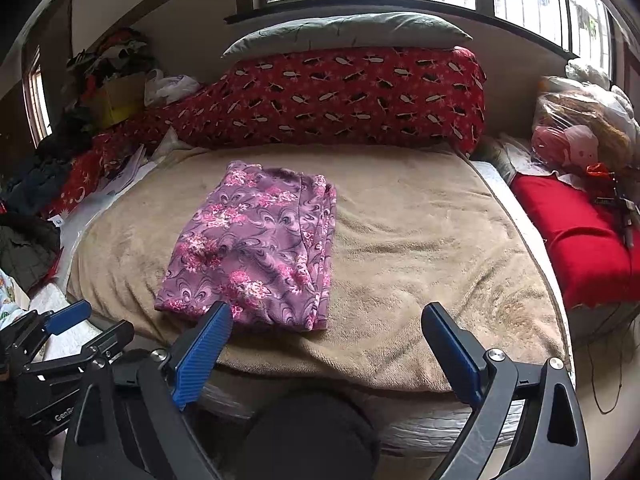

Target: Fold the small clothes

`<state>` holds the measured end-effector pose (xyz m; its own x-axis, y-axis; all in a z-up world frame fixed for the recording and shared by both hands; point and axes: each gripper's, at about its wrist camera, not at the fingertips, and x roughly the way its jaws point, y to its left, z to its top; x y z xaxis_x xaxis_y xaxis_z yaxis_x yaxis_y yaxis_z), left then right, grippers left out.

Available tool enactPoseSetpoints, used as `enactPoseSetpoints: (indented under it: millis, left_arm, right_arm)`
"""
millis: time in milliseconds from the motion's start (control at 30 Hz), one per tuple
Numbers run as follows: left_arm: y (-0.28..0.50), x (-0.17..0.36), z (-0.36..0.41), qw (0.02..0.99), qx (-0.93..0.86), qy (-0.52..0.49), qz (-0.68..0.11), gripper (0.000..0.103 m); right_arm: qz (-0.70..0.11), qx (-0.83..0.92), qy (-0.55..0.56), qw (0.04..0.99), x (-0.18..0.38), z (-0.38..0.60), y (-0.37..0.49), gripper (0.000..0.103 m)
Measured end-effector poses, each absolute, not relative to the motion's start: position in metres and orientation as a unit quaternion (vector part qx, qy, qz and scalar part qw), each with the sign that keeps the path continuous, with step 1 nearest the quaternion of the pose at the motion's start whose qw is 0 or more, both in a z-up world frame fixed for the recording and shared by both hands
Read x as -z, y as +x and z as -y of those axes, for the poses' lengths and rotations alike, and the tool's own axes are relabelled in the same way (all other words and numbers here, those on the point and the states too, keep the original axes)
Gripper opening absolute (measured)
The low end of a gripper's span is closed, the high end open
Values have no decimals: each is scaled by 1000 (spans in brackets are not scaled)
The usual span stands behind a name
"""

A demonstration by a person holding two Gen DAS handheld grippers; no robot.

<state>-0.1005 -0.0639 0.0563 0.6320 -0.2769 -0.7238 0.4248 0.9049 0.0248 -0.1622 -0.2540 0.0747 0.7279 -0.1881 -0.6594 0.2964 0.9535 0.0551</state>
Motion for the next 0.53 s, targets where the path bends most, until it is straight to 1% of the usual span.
enactPoseSetpoints:
  millis: [367,533]
  left_arm:
    - [-102,-52,71,890,202,100,-395,68]
    - [-104,-52,72,898,190,104,-382,68]
  right_arm:
    - [-347,132,83,925,-74,260,-163,97]
    - [-346,133,81,925,-73,262,-163,97]
